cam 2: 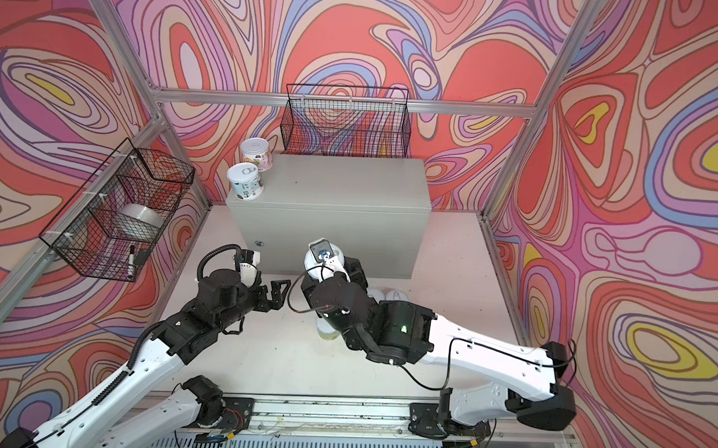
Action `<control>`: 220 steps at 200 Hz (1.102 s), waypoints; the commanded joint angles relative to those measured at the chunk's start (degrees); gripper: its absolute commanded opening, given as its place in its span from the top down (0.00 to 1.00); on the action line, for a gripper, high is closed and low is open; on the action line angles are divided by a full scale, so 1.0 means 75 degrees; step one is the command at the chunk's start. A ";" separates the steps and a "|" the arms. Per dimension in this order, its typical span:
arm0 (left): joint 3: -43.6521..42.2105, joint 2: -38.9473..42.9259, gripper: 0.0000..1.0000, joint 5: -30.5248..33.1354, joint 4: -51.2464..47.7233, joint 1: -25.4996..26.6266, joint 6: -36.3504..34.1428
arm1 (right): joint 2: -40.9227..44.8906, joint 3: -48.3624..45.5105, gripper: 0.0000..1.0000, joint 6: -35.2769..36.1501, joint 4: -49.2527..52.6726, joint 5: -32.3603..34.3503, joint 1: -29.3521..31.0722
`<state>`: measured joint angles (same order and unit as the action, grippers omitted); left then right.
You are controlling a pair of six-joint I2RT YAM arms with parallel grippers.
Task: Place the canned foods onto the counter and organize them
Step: 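Lift the teal-labelled can up onto the cabinet top with the right gripper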
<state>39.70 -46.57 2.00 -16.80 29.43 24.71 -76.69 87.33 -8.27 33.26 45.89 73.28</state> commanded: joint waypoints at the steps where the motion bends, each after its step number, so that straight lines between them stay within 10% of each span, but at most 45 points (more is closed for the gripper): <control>1: -0.0007 0.0033 0.03 0.0063 -0.0128 0.0037 0.0149 | -0.0468 0.1104 1.00 0.1118 -0.0489 -0.0169 -0.0430; 93: 0.0101 -0.0096 0.04 -0.0058 -0.0059 0.0039 0.0162 | -0.3073 0.5074 1.00 0.1283 0.0167 -0.3080 -0.2501; 220: -0.0061 -0.0376 0.04 -0.0051 0.0145 0.0037 0.0104 | -0.5320 0.5864 1.00 0.0732 -0.1579 -0.5016 -0.3981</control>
<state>39.72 -48.86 1.52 -16.69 29.43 25.15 -113.84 126.43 -2.26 26.48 10.37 44.93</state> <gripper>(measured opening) 0.963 0.781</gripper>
